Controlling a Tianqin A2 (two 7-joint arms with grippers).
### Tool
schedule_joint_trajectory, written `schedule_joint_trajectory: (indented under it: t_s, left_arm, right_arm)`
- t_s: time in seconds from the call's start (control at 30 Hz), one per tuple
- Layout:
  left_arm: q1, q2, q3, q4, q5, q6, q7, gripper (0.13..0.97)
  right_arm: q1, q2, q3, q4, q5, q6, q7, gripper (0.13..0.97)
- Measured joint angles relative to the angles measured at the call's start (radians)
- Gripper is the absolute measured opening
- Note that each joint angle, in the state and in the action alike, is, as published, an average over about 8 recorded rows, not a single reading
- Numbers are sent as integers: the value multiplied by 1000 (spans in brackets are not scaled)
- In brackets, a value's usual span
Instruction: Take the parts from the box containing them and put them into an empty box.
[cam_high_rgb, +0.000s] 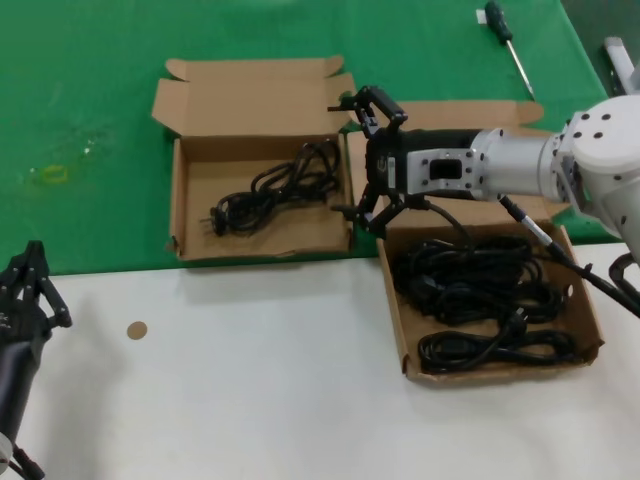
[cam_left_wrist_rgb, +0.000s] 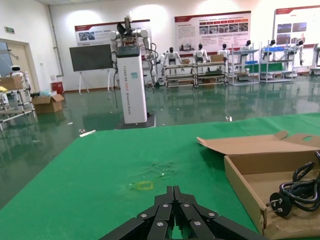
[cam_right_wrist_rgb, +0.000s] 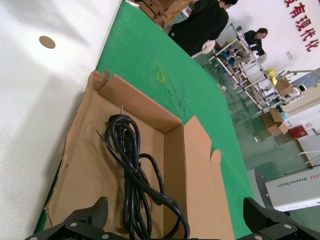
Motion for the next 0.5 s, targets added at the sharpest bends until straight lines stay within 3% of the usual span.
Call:
schedule_joint_trajectory:
  t_s: [0.5]
  left_arm:
    - [0, 0, 0, 0, 0, 0, 0, 220]
  right_arm:
    - [-121, -1, 44, 107, 31, 97, 92, 965]
